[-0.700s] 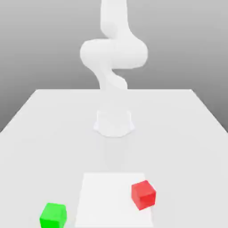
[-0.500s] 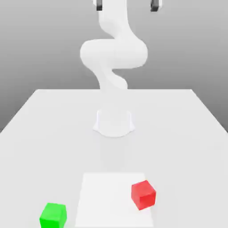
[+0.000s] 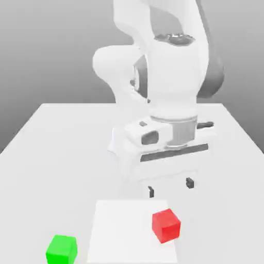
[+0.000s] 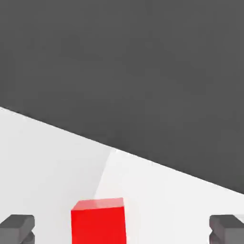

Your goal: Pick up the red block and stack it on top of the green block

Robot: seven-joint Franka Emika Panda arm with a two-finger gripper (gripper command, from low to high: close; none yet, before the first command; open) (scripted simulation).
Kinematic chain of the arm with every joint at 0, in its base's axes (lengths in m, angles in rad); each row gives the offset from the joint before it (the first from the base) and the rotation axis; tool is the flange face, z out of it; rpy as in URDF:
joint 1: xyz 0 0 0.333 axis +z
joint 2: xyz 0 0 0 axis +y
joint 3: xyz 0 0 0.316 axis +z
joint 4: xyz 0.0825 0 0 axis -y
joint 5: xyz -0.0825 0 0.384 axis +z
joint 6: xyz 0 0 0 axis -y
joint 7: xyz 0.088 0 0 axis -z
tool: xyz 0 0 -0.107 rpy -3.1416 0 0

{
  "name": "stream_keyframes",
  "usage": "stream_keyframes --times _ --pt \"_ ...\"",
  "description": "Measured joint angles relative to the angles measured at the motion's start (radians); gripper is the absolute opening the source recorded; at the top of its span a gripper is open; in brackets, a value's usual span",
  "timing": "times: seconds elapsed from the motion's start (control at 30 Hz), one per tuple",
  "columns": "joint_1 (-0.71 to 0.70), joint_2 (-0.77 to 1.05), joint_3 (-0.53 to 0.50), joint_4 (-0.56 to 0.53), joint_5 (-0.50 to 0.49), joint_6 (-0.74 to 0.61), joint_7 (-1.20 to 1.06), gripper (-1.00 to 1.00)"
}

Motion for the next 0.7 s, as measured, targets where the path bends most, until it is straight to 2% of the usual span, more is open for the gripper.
stream_keyframes --times 0.2,0.23,0.47,0.63,0.7 --pt "0.011 0.218 -0.013 0.011 -0.027 0.171 0.009 0.0" --pt "0.013 0.242 -0.015 0.015 -0.03 0.191 0.011 -1.0" --pt "0.012 0.242 -0.014 0.014 -0.032 0.191 0.014 -1.0" --pt "0.004 0.084 -0.002 -0.009 -0.012 0.057 -0.002 -1.0" --pt "-0.031 0.062 -0.034 0.022 0.003 0.003 0.0 -1.0"
